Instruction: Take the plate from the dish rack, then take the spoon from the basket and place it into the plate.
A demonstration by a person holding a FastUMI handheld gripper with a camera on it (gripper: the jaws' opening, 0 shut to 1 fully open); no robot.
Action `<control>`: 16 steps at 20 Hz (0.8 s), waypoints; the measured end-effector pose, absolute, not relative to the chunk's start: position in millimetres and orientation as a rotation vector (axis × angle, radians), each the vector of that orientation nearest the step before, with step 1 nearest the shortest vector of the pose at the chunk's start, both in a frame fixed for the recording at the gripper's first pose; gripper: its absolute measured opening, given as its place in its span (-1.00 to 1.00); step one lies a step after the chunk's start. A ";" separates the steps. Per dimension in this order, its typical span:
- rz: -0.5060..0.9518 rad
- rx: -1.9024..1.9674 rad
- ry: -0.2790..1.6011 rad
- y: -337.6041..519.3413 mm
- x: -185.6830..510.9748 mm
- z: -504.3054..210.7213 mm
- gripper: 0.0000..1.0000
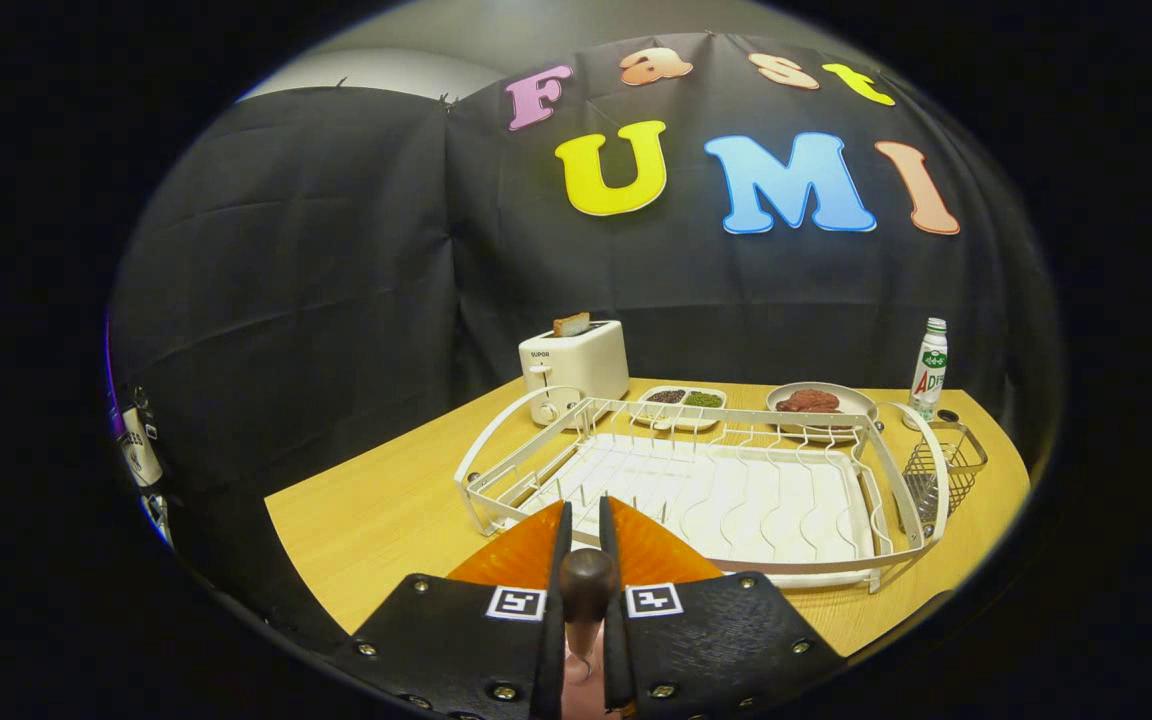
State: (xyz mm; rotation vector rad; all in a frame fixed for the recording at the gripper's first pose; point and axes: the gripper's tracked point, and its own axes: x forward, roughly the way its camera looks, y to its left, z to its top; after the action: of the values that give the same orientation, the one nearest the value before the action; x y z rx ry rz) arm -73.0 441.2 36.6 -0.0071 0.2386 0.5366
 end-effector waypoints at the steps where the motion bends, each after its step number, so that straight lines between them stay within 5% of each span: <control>1: 0.535 -0.007 0.238 440.3 -73.8 36.5 -0.70; 16: 0.526 0.001 0.171 421.2 -73.3 76.1 -0.60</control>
State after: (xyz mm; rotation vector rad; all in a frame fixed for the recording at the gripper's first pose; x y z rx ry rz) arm -73.3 421.2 76.1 0.0005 0.1714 0.5257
